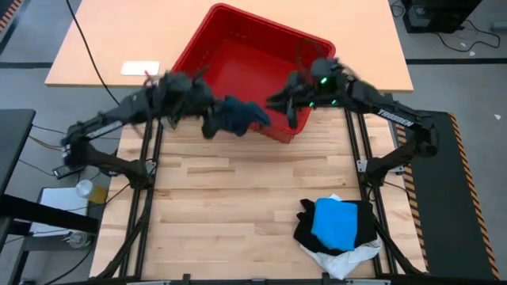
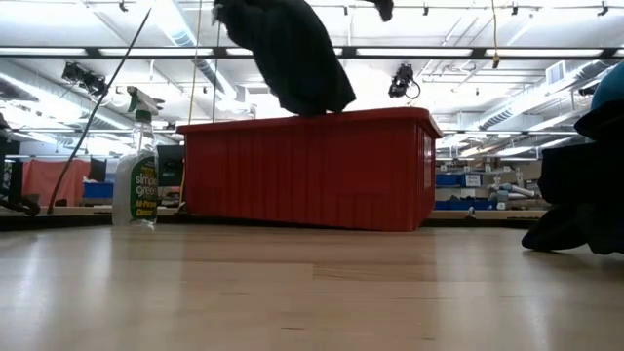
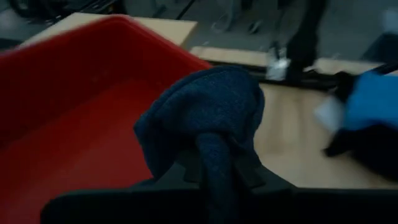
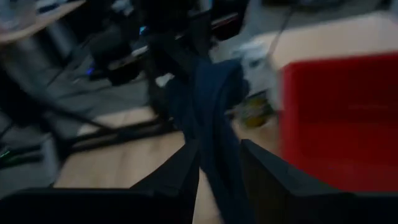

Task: Fold laundry
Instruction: Fold the dark blue shorts

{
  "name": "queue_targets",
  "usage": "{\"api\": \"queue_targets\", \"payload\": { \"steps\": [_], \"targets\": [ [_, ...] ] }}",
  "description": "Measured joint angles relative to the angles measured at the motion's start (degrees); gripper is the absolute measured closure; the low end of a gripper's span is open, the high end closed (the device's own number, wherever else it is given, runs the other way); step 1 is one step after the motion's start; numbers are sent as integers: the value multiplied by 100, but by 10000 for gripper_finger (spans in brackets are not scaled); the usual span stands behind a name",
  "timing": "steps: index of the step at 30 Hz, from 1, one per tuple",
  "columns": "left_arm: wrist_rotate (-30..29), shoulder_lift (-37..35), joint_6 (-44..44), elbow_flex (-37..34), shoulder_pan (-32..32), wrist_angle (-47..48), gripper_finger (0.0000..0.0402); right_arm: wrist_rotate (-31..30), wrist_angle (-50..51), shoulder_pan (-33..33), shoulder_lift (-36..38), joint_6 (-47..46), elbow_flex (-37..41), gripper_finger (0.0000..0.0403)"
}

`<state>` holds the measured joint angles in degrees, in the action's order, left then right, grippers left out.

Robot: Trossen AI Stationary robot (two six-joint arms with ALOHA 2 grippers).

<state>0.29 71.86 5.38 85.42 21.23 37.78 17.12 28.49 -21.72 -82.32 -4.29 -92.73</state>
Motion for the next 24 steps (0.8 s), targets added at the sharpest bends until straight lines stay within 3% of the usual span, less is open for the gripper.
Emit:
{"api": "queue_targets", "payload": {
  "steps": [4,9,17,24],
  "targets": [
    [-123,-869,-851,-1499,-671,-971,379,-7,60,607,-467,-264,0,278],
    [-540,-1714,-1978,-2686,-1569,-1241,379,4,-29,1064,-1090,-450,4,278],
    [-751,-2393,-4072,-4013,-2767,-770,359,57,-116,1217,-1735,-457,2,278],
    [-1177,-2389,-4982,-4612,-3088,-601,364,-428,176,803,-2631,-275,1,278]
  ]
}}
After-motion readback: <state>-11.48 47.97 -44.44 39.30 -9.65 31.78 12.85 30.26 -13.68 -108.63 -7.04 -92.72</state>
